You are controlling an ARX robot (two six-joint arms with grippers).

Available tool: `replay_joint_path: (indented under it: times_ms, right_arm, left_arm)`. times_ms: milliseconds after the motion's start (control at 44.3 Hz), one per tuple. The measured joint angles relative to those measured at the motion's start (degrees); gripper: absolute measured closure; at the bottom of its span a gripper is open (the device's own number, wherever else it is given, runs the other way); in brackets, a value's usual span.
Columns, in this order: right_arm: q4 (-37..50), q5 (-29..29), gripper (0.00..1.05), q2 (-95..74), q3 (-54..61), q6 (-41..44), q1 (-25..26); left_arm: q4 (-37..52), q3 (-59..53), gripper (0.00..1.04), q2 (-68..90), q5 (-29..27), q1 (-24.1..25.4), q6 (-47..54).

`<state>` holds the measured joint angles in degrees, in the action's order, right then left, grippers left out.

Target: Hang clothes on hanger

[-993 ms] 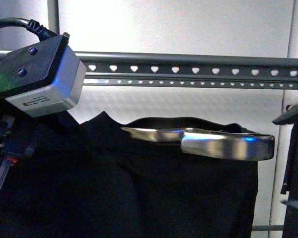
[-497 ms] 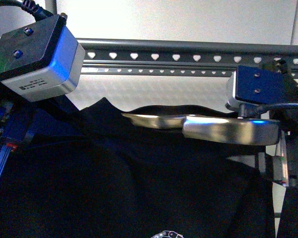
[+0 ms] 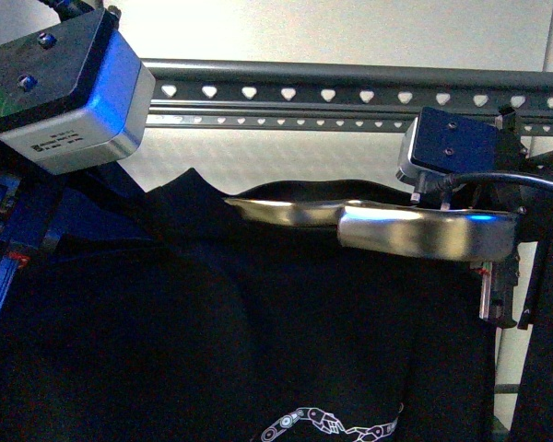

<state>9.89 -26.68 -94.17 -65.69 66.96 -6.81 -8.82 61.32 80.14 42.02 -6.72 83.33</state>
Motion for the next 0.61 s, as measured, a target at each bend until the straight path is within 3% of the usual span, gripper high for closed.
replay_joint_path:
  times_ms: [181,226,474,609]
  right_arm:
    - [0.46,-2.84,0.94,1.73,4.42,0.94,1.70]
    - [0.44,-4.50,0.99,2.19,6.08,2.16,2.27]
    - [-1.20,-4.44,1.00,2.67,10.29,2.16,4.55]
    - [-2.29,-4.28,1.01,2.67,11.43,1.57,6.21]
  left_arm:
    - [0.13,0.02,1.00,0.00,0.31,0.00,-0.04]
    - [0.24,0.13,0.93,0.00,0.00,0.00,0.24]
    - [0.44,0.85,0.64,0.00,0.61,0.00,0.44]
    - [0.48,0.85,0.39,0.00,0.61,0.00,0.46]
